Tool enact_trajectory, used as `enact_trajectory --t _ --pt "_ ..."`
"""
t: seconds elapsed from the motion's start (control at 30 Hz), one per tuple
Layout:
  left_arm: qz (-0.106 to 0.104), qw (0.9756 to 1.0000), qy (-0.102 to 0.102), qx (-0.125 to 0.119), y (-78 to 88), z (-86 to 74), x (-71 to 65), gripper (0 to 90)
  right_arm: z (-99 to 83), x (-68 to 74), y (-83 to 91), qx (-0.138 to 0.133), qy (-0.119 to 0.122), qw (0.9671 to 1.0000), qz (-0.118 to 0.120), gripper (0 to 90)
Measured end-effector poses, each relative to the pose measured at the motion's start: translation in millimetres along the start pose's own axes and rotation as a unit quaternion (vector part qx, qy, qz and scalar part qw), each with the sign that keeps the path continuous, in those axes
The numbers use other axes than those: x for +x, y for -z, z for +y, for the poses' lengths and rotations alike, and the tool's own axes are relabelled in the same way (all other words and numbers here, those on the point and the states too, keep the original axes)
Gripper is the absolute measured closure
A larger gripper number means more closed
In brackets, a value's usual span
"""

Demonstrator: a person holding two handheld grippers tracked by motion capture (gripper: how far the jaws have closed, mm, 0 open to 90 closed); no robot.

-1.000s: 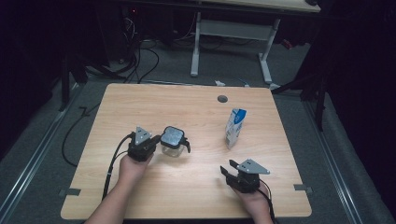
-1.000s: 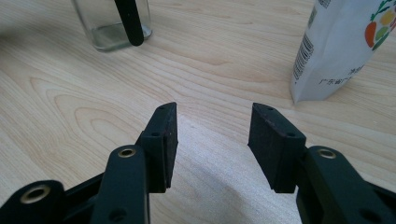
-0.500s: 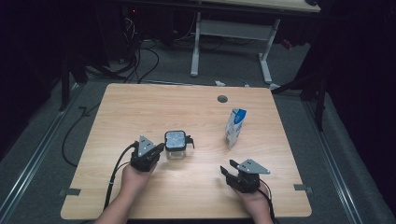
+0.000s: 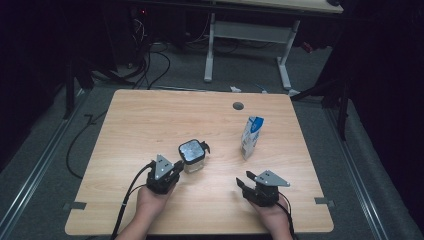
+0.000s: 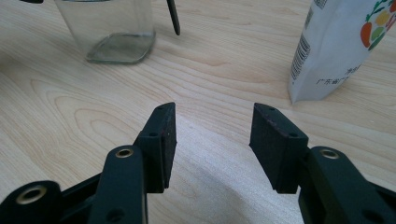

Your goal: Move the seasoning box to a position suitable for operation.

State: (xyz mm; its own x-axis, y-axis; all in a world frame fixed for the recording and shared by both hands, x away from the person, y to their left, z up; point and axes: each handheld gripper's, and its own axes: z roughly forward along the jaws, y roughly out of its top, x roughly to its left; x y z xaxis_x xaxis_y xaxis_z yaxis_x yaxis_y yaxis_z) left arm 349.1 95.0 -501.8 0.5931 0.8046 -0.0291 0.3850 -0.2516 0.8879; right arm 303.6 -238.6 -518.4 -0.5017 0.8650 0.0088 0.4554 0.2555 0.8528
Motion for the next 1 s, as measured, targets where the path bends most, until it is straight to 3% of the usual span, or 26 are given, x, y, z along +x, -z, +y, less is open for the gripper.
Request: enact_trajectory --t 0.03,0.1,0.2,0.3,0.47,0.6,1.0 --pt "0.009 0.9998 0.016 0.008 -3.7 -0.7 13.4 84.2 0.1 -0.1 0.5 0.000 -0.001 1.0000 0.000 51.0" --pt "0.017 0.9993 0.026 0.022 -12.4 0.1 27.9 84.3 0.5 0.0 0.8 -0.001 0.001 1.0000 -0.001 51.1" --pt "0.033 0.9984 0.023 0.040 -28.6 3.9 44.0 87.8 0.8 0.4 0.4 -0.001 0.003 1.0000 0.001 51.0" --pt "0.031 0.9987 0.022 0.032 -40.2 12.1 52.4 90.0 0.8 0.6 -0.1 -0.001 0.002 1.0000 0.000 51.0" --pt "0.016 0.9996 0.003 0.021 -54.6 25.0 51.6 90.0 0.6 0.5 -0.8 -0.001 0.003 1.0000 0.000 51.0" --pt "0.003 0.9998 0.005 0.017 -57.2 25.9 50.0 90.0 0.1 1.3 -0.6 0.000 0.004 1.0000 0.000 51.1" --pt "-0.007 0.9999 -0.004 0.012 -38.4 16.6 35.2 90.0 0.1 3.1 -1.5 0.002 0.006 1.0000 0.001 51.0"
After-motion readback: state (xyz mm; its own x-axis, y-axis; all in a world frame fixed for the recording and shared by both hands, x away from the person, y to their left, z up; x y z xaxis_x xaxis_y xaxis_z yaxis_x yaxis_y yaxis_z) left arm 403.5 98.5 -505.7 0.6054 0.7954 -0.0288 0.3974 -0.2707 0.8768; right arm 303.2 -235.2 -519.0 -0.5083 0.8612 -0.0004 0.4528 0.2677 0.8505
